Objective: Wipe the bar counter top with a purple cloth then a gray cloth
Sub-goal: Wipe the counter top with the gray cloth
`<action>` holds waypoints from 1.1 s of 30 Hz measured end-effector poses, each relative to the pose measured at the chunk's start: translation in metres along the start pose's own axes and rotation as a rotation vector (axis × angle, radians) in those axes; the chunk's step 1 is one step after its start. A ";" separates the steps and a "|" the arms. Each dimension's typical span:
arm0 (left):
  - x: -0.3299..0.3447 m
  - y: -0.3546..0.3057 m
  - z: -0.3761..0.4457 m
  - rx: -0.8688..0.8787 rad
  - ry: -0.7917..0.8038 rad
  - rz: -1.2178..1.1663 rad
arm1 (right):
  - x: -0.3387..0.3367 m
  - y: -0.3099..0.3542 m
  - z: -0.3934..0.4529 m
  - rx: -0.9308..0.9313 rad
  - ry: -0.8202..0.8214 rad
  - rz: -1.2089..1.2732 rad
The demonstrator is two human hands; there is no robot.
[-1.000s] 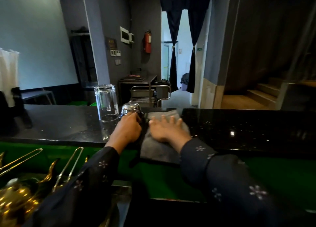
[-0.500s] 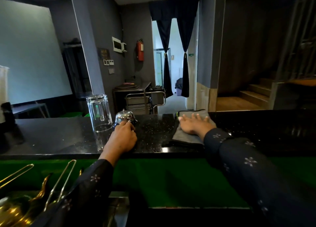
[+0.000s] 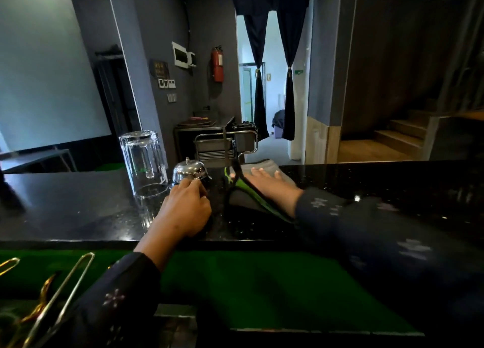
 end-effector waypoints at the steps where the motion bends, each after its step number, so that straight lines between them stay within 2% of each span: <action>1: 0.000 0.001 0.000 0.003 -0.003 -0.007 | -0.001 0.006 0.012 0.006 -0.013 -0.030; 6: -0.007 0.002 -0.004 0.059 -0.018 -0.062 | -0.001 -0.001 0.042 0.011 -0.050 -0.058; 8: -0.008 0.001 -0.006 0.065 -0.006 -0.058 | -0.012 -0.052 0.039 0.074 -0.098 -0.051; 12: -0.004 -0.002 -0.005 0.028 0.017 -0.020 | -0.036 -0.195 0.034 0.422 -0.093 0.036; 14: -0.002 -0.003 -0.004 0.005 0.033 0.010 | -0.041 -0.225 0.032 0.499 -0.078 -0.011; 18: -0.003 -0.005 -0.003 -0.021 0.054 0.012 | -0.034 -0.171 0.025 0.444 -0.117 -0.025; 21: -0.006 -0.007 -0.005 -0.019 0.061 0.009 | -0.019 -0.085 0.014 0.189 -0.154 -0.062; 25: -0.008 -0.008 -0.009 0.001 0.064 -0.008 | 0.015 0.003 -0.026 -0.057 -0.028 -0.024; 29: -0.006 -0.006 -0.009 0.016 0.055 -0.016 | 0.020 -0.017 -0.074 -0.117 -0.029 -0.024; 33: -0.005 -0.007 -0.008 0.017 0.070 0.026 | 0.003 -0.062 -0.067 0.026 -0.026 -0.043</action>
Point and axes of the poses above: each hand's wrist, its own z-axis towards the middle knuckle, its own x-axis out of the palm, y = z × x, the point moved 5 cm from there along z, towards the middle knuckle, and after that the axes turned 10 degrees about x, right-handed, at the moved point
